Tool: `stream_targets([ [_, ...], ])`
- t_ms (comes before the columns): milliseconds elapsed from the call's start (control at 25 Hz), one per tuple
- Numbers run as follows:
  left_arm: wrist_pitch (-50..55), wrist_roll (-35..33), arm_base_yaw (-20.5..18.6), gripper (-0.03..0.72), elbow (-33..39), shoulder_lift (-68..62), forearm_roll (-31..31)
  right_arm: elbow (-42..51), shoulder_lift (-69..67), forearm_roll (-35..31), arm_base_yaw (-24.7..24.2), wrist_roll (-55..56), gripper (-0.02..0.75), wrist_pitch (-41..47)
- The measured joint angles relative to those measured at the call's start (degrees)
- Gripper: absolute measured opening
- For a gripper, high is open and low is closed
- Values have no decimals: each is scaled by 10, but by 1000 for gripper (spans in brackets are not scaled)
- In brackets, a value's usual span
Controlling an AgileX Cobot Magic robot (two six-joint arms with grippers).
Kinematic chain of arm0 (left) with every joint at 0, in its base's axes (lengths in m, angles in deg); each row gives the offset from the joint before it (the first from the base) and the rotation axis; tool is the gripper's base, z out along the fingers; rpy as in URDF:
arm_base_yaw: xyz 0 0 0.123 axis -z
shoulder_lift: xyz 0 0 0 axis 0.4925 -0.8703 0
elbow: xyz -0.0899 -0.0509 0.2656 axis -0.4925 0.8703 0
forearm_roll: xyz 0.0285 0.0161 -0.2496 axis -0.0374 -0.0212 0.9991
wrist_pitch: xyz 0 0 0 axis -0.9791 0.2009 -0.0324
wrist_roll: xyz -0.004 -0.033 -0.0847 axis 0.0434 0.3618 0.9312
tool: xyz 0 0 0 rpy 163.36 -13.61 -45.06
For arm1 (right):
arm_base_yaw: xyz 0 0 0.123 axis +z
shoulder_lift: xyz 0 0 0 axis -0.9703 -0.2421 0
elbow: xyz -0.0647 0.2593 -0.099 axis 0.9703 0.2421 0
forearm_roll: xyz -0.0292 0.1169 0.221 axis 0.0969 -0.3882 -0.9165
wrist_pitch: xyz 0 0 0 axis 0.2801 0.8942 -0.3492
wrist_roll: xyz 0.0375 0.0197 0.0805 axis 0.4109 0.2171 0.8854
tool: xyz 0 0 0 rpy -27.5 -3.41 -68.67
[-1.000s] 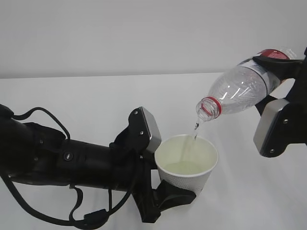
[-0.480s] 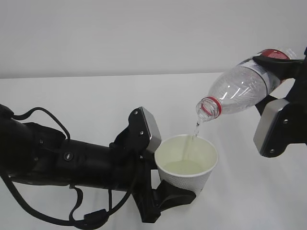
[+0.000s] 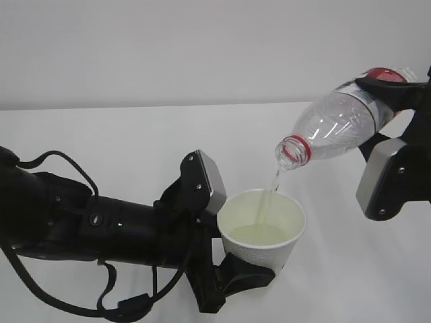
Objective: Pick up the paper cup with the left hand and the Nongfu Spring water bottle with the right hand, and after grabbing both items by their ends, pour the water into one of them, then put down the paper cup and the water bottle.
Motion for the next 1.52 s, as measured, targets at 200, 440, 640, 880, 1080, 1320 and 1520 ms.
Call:
stream_targets([
  [200, 0, 0, 0, 536, 0, 0, 0, 0, 0, 0, 0, 0, 474, 0],
  [440, 0, 0, 0, 536, 0, 0, 0, 0, 0, -1, 0, 0, 474, -1],
  [640, 1, 0, 0, 536, 0, 0, 0, 0, 0, -2, 0, 0, 473, -2],
  [880, 1, 0, 0, 536, 0, 0, 0, 0, 0, -2, 0, 0, 474, -2],
  [1080, 1, 0, 0, 536, 0, 0, 0, 0, 0, -2, 0, 0, 473, -2],
  [1320, 1, 0, 0, 536, 0, 0, 0, 0, 0, -2, 0, 0, 473, -2],
  [1520, 1, 0, 0, 536, 0, 0, 0, 0, 0, -2, 0, 0, 473, -2],
])
